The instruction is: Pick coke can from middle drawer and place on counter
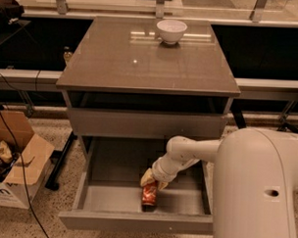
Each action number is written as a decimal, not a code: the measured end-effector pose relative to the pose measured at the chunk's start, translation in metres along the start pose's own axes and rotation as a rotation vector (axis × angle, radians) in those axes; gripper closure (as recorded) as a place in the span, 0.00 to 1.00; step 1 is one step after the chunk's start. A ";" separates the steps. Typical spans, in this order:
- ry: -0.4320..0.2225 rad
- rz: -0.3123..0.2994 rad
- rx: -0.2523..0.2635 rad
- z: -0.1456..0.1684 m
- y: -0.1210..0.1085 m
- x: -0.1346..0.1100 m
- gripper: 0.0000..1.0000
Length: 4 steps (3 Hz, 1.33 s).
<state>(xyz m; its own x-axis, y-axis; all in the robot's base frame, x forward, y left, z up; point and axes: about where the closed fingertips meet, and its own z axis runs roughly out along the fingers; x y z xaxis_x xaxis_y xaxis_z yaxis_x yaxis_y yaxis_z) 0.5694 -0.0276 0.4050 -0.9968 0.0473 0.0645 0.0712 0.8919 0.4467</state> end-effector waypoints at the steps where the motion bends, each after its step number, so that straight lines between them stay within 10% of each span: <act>1: -0.047 -0.050 -0.047 -0.024 0.016 0.001 0.98; 4: -0.160 -0.199 -0.149 -0.080 0.048 0.008 1.00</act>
Offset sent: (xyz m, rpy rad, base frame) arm 0.0028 0.0056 0.0843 0.1182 -0.1886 0.0515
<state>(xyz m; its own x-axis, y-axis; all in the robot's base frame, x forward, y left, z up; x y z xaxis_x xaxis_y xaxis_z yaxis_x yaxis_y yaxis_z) 0.5675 -0.0205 0.4979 -0.9840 -0.0409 -0.1736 -0.1333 0.8155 0.5632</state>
